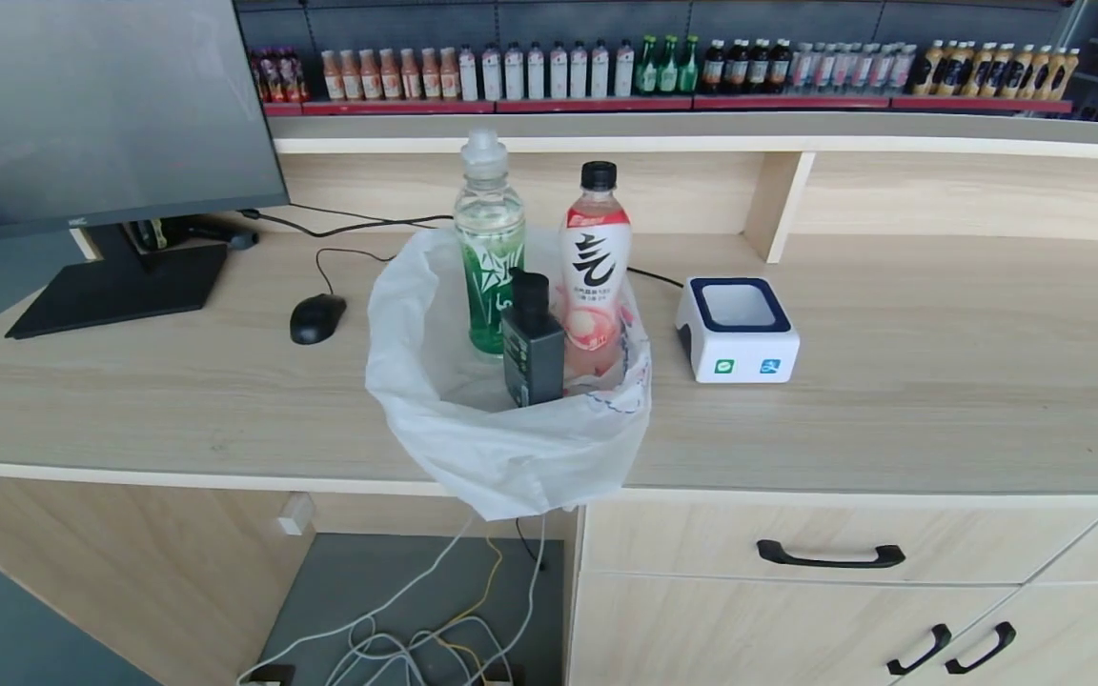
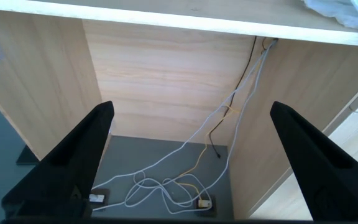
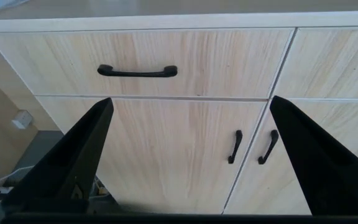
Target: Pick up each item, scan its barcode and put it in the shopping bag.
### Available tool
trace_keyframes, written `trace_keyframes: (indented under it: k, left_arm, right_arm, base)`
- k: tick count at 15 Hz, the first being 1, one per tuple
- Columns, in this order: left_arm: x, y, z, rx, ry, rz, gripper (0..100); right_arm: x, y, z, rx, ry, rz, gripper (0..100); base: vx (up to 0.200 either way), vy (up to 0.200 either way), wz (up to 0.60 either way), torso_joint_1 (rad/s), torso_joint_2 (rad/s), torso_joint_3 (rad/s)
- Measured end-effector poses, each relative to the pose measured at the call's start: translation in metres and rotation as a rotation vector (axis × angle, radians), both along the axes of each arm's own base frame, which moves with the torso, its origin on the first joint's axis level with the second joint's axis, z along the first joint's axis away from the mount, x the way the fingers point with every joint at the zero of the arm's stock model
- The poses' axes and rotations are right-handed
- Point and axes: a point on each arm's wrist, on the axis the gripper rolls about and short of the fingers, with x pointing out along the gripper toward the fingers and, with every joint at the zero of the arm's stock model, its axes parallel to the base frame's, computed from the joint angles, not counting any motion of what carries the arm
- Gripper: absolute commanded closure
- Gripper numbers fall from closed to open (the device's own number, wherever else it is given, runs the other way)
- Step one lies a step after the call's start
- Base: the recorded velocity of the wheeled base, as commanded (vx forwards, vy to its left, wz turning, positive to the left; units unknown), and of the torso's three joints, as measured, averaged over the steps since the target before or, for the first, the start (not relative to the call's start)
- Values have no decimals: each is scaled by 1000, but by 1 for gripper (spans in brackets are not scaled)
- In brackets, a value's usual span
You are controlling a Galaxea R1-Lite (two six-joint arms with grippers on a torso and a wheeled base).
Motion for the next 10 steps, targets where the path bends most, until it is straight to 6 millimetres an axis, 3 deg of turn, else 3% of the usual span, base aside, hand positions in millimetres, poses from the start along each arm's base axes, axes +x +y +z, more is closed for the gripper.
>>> trace_keyframes:
  k: [6,10]
  left_arm:
    - [0,0,0,-1,0,0,0]
    - [0,0,0,-1,0,2,0]
  right_arm:
    - [0,0,0,0,0,-1,0]
    - [0,0,0,2,0,0,0]
  base:
    - [0,-200,0,5,4,4]
    - [0,0,0,0,0,0]
